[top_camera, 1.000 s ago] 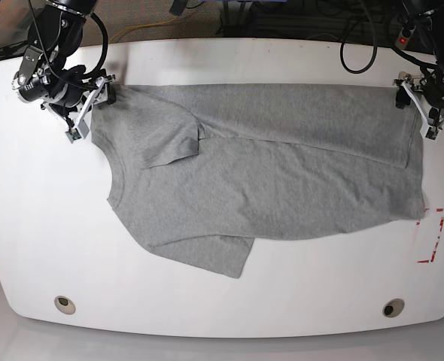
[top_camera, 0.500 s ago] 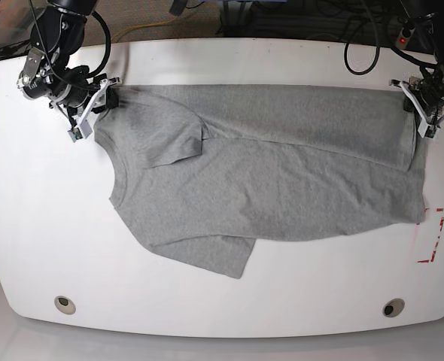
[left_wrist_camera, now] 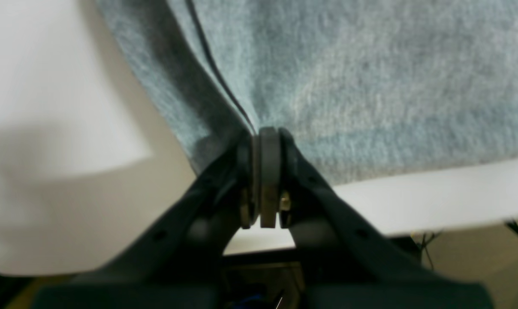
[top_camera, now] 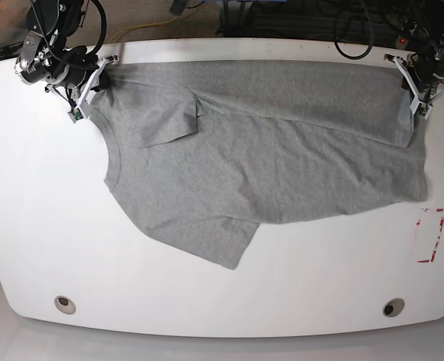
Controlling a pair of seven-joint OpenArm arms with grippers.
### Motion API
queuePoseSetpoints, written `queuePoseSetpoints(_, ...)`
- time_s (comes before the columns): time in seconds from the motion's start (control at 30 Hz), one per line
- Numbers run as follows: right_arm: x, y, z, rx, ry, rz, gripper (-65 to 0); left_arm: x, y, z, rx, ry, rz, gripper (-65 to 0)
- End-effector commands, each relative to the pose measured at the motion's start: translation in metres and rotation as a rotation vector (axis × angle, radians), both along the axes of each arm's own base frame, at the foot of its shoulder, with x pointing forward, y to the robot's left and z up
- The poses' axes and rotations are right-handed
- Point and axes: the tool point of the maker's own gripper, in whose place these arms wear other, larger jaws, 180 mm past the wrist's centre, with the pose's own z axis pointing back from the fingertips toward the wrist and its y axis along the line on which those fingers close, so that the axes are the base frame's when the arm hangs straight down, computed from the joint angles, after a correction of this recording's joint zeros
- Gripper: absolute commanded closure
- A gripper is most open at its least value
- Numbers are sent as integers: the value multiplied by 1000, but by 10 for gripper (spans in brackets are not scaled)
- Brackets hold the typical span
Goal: Fold the T-shirt properly
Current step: 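Drag the shirt edge with both grippers toward the robot, then release and move both grippers to the shirt's hem corners, grasp them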
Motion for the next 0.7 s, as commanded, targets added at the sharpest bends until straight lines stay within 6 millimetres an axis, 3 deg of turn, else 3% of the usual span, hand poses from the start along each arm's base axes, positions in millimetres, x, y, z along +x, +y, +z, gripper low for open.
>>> queuePoseSetpoints(0.0, 0, -19, 14, -60, -29, -15, -30, 3, 5, 16, 45, -31, -25, 0)
queuePoseSetpoints(0.1, -11, -30, 15, -79, -17, -46, -33, -6, -3, 13, 35, -20, -28, -3)
queuePoseSetpoints(0.27, -17, -32, 14, -87, -5, -48, -62, -13, -4, 11, 36, -3, -32, -26)
queuePoseSetpoints(0.33, -16, -31, 15, -86, -9, -47, -138, -13, -5, 11, 36, -1, -33, -93)
queuePoseSetpoints(0.5, -7, -36, 32, -122, -66, -47, -431, -11, -4, 13, 39, -9, -32, -357)
queuePoseSetpoints(0.57, -2, -37, 40, -133, -96, -51, -482, -10, -4, 13, 38, -13, -33, -400)
queuePoseSetpoints(0.67, 5, -39, 48, -154, -122, -43, -487, 4, -7, 28, 58, -63, -55, -397)
